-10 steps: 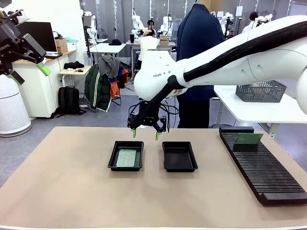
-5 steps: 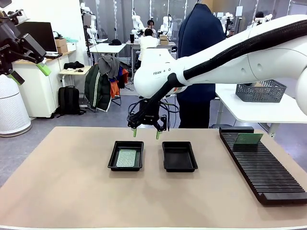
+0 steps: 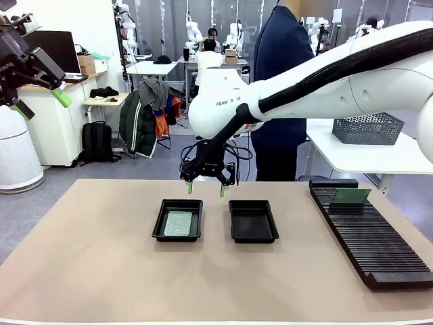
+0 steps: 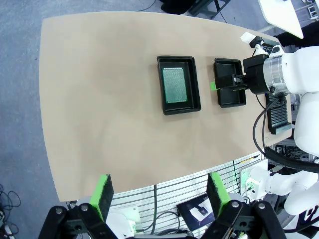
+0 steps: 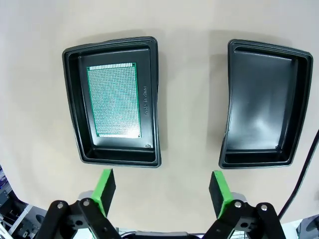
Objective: Inspect and transfer BCBs to ESD trays.
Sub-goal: Pick up the ESD tray and place it on the left side of the table.
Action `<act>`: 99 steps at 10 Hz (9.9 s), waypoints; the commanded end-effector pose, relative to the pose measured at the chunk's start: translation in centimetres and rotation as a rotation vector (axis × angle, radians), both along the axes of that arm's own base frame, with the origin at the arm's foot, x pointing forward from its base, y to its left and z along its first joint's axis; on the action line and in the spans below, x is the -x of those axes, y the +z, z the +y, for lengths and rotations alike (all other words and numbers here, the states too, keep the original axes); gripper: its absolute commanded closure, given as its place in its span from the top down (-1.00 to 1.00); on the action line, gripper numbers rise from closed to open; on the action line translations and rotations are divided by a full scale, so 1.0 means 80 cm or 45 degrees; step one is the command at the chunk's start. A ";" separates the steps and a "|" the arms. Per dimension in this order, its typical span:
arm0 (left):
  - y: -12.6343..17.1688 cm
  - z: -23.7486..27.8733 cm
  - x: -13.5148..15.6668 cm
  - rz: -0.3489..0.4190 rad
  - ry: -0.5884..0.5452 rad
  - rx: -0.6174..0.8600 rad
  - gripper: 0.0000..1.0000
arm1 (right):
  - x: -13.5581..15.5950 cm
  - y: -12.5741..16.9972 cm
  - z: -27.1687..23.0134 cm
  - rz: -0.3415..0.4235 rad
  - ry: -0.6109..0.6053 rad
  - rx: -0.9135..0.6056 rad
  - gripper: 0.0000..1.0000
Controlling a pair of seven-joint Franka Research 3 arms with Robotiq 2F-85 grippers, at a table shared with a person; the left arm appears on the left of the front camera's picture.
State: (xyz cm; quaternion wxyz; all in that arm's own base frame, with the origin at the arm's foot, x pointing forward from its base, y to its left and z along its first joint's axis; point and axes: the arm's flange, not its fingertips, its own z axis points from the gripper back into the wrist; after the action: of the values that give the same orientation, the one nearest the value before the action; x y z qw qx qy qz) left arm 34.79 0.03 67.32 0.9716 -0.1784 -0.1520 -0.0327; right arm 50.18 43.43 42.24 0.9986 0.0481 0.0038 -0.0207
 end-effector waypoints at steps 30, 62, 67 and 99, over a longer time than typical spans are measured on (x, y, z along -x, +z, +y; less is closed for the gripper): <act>-0.369 -0.251 -0.182 0.087 -0.012 -0.484 1.00 | 0.058 0.131 -0.295 0.034 -0.281 -0.697 1.00; -0.453 -0.263 -0.229 0.200 -0.015 -0.395 0.04 | 0.058 0.131 -0.295 0.034 -0.281 -0.697 1.00; -0.455 -0.266 -0.234 0.183 -0.007 -0.420 -0.83 | 0.058 0.131 -0.295 0.034 -0.281 -0.697 1.00; -0.429 0.154 -0.226 0.247 0.039 0.118 -0.95 | 0.058 0.131 -0.295 0.034 -0.281 -0.697 1.00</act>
State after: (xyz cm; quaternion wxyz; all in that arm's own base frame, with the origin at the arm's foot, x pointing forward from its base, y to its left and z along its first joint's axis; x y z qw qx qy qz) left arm 52.76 11.95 33.17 0.9757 -0.2116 -0.0539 0.0196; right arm 45.31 19.75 52.66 0.9375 0.3236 0.0157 -0.1271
